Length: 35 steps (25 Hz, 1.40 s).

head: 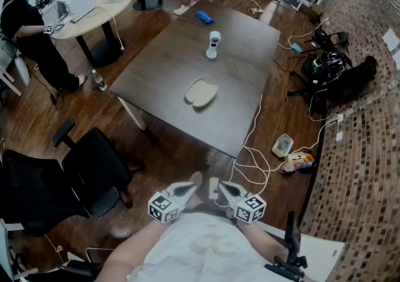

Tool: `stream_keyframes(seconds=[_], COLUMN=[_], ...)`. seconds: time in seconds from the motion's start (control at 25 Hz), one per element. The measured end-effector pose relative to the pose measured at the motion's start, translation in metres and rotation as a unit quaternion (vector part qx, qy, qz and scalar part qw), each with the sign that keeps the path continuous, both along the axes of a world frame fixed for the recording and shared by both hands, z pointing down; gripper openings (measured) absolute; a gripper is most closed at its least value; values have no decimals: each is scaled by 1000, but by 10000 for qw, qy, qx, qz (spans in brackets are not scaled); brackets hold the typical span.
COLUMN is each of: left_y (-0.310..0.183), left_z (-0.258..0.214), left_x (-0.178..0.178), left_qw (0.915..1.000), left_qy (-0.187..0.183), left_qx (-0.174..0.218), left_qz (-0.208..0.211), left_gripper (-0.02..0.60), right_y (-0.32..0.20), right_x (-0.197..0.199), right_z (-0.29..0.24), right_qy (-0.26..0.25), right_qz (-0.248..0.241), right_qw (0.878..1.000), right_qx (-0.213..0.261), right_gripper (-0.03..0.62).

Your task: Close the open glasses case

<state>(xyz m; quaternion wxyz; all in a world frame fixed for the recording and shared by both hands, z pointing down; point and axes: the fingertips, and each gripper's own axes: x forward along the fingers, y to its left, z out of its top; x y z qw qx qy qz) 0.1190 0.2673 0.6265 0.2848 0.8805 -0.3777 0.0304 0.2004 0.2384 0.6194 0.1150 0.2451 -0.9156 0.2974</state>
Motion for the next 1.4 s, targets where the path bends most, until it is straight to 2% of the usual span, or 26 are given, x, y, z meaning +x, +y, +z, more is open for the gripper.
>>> stream_keyframes(seconds=[0.2, 0.72, 0.92, 1.16, 1.4], left_y=[-33, -135, -169, -194, -211], left_z=[5, 3, -8, -17, -25], left_x=[-2, -14, -23, -40, -40], left_qw=[10000, 10000, 9996, 9991, 9980], left_qy=[28, -45, -196, -386, -603], left_qx=[-72, 27, 167, 145, 178], left_qz=[-14, 55, 87, -73, -65], left_gripper=[5, 3, 5, 5, 5], right_y=[-33, -136, -174, -206, -236], right_x=[-2, -21, -31, -50, -47], right_z=[0, -1, -1, -8, -13], right_qy=[42, 136, 4, -113, -256], right_qz=[45, -69, -47, -233, -167], right_qw=[10000, 9999, 10000, 9996, 9994], right_qx=[-59, -8, 55, 107, 140], right_gripper=[8, 8, 8, 8, 8])
